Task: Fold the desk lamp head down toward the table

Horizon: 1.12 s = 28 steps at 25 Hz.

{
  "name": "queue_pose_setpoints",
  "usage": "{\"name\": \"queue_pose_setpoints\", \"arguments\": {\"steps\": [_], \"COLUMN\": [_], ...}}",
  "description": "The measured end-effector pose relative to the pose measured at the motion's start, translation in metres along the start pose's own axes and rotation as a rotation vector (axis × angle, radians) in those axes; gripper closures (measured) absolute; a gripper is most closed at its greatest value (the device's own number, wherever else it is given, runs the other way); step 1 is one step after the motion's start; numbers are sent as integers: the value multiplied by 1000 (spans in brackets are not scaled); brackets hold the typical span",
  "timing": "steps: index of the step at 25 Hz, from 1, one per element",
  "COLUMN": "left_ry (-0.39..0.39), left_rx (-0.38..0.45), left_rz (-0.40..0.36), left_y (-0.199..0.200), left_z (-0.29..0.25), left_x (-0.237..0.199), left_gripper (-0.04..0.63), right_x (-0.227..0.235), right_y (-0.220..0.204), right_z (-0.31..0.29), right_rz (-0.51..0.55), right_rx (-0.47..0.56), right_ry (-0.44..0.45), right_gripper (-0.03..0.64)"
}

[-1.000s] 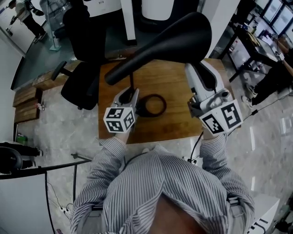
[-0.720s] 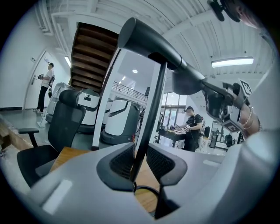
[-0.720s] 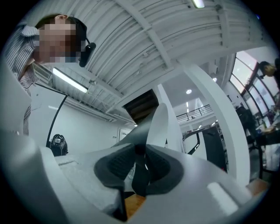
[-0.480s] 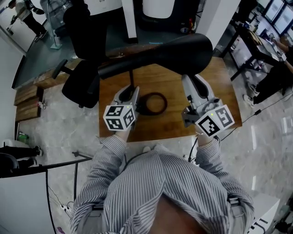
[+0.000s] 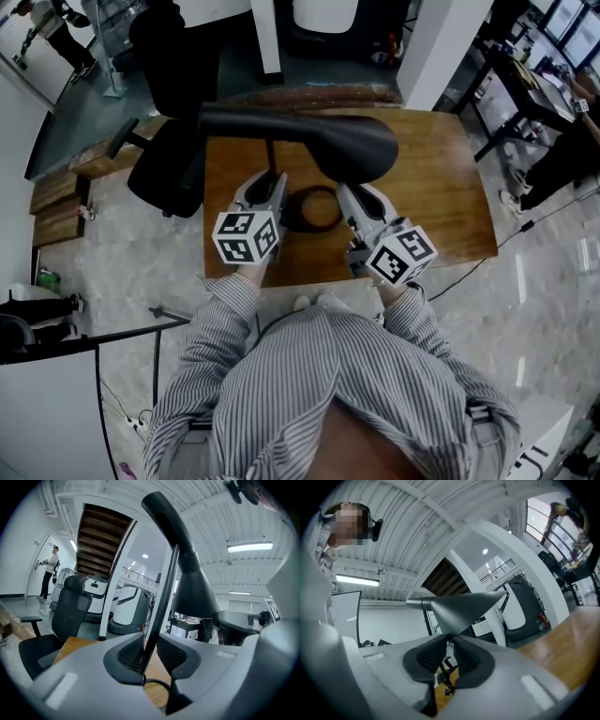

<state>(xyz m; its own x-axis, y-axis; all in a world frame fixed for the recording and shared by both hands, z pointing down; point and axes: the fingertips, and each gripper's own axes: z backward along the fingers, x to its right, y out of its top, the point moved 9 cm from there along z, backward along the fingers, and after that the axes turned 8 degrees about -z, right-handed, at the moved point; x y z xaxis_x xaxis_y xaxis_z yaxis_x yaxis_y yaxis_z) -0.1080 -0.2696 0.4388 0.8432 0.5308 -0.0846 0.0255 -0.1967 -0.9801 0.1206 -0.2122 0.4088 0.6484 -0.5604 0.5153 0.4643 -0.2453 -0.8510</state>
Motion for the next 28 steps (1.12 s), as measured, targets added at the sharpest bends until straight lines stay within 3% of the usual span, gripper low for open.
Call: {"name": "queue_pose_setpoints", "arguments": {"steps": [9, 20, 24, 28], "left_ry": [4, 3, 24, 36], "left_rx": [1, 2, 11, 49], "left_rz": [9, 2, 7, 15], "left_y": [1, -1, 0, 1], "left_z": [0, -1, 4, 19], "left_x": [1, 0, 2, 7], "left_gripper": [506, 505, 499, 502], "right_x": [-8, -15, -16, -17], "right_y": [-37, -54, -54, -60], "right_z": [-18, -29, -24, -15], "right_rz": [-76, -51, 9, 6], "right_rx": [-86, -159, -161, -194], "right_ry": [38, 54, 17, -6], "right_gripper": [574, 583, 581, 581]}}
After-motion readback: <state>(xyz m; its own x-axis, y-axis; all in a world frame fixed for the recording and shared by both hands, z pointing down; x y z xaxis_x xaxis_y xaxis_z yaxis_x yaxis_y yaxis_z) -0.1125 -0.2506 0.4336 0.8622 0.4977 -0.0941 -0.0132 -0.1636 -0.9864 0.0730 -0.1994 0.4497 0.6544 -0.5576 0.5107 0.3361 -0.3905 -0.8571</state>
